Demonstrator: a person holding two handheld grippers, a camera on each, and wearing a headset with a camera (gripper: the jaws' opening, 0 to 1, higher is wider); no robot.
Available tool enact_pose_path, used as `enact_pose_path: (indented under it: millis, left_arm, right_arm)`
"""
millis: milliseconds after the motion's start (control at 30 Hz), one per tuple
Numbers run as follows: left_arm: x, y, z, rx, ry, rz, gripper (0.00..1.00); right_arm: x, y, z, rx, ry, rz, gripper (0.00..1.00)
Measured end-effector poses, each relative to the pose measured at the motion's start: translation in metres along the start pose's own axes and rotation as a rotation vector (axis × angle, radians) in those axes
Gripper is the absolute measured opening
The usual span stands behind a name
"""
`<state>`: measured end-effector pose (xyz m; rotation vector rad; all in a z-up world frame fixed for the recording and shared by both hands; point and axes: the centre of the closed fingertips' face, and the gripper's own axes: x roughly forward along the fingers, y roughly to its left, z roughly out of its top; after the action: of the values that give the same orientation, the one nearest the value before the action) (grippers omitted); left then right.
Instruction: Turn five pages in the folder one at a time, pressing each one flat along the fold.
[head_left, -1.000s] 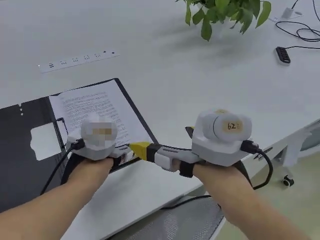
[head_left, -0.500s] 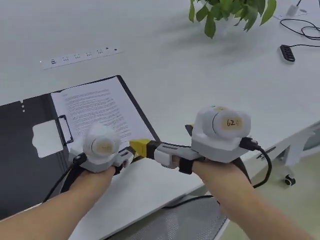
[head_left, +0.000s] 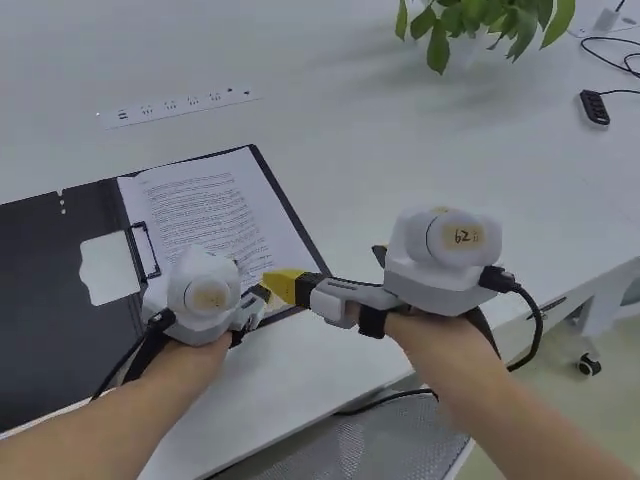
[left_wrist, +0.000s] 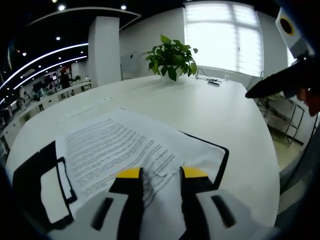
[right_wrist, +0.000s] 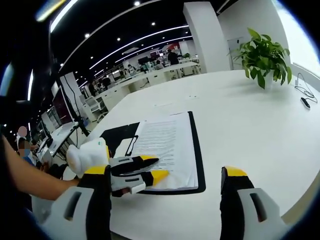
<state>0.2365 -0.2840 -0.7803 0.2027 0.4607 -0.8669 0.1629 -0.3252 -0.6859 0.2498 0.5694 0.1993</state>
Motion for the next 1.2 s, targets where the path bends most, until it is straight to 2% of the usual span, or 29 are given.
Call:
enact_pose_path:
  millis: [200,233,267,300,333,367,1200]
  left_arm:
    - [0.0,0.001,0.0,-0.001,0.005,0.004,0.19]
    - [-0.001,0.003,-0.001,-0.005,0.005,0.013,0.18]
    - [-0.001,0.006,-0.001,-0.012,0.006,0.026,0.11]
    - [-0.003,0.016,-0.003,-0.048,0.009,0.067,0.07]
    - [-0.002,0.011,-0.002,-0.033,0.002,0.029,0.07]
    - [-0.002,0.01,-0.002,0.008,0.008,0.024,0.07]
    - [-0.003,0.009,-0.002,-0.033,0.008,0.032,0.06]
  right_arm:
    - [0.009,0.003,-0.006,0.002,0.015,0.008,0.88]
    - [0.011,0.003,-0.007,0.006,0.018,0.01,0.87]
    - [0.012,0.003,-0.008,0.007,0.018,0.01,0.86]
    - [0.014,0.003,-0.009,0.008,0.021,0.009,0.86]
    - [0.016,0.003,-0.01,0.009,0.023,0.009,0.85]
    - [0.017,0.004,-0.011,0.013,0.023,0.011,0.84]
    - [0.053,-0.007,-0.039,0.094,0.069,0.004,0.48]
